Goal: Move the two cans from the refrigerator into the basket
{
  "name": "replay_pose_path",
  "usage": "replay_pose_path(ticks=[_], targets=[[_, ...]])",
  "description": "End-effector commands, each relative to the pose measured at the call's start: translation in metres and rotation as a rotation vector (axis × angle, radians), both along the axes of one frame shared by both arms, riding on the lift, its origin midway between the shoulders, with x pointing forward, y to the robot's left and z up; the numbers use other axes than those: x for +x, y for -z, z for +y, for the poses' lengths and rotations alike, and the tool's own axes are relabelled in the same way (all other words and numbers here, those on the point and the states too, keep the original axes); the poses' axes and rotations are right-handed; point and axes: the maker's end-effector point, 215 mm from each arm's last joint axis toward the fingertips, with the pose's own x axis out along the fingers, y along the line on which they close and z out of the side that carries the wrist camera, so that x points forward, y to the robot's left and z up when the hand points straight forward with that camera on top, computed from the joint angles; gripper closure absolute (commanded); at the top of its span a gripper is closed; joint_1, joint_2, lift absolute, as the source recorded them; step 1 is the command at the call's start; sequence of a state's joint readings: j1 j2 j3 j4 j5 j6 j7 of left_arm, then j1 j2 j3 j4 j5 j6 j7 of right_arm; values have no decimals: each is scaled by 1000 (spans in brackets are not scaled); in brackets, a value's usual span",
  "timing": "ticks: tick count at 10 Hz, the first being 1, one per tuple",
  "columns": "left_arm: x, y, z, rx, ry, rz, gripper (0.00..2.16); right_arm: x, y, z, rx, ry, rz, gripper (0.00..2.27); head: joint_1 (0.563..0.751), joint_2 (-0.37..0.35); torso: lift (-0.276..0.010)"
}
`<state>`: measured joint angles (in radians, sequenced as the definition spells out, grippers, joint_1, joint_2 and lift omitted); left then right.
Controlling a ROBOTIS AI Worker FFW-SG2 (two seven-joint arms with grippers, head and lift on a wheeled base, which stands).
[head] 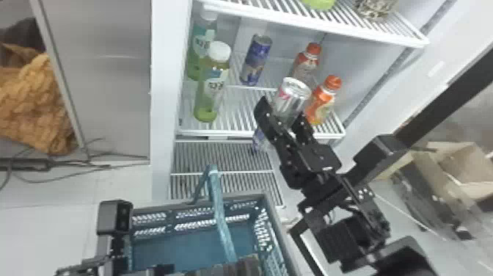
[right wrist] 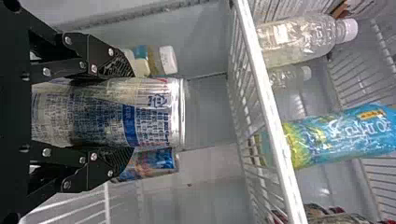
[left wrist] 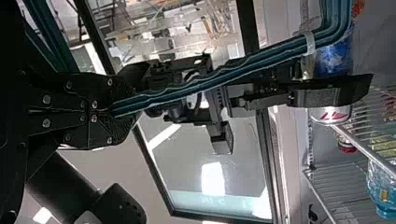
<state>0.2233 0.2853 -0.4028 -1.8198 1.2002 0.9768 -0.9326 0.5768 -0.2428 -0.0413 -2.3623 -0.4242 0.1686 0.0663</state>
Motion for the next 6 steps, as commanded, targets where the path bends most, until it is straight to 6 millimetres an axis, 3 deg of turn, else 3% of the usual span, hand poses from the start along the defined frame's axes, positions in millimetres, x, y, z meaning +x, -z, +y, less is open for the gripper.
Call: replay_pose_path(ticks=[1,6], targets=[[1,-1,0,-2,-2,0,1188,-18,1,9,-4,-31,58,760,695,-350,-276],[1,-1,1,-4,-6,1,1188,-65,37,2,-115,-70,325,760,695,-350,-276]])
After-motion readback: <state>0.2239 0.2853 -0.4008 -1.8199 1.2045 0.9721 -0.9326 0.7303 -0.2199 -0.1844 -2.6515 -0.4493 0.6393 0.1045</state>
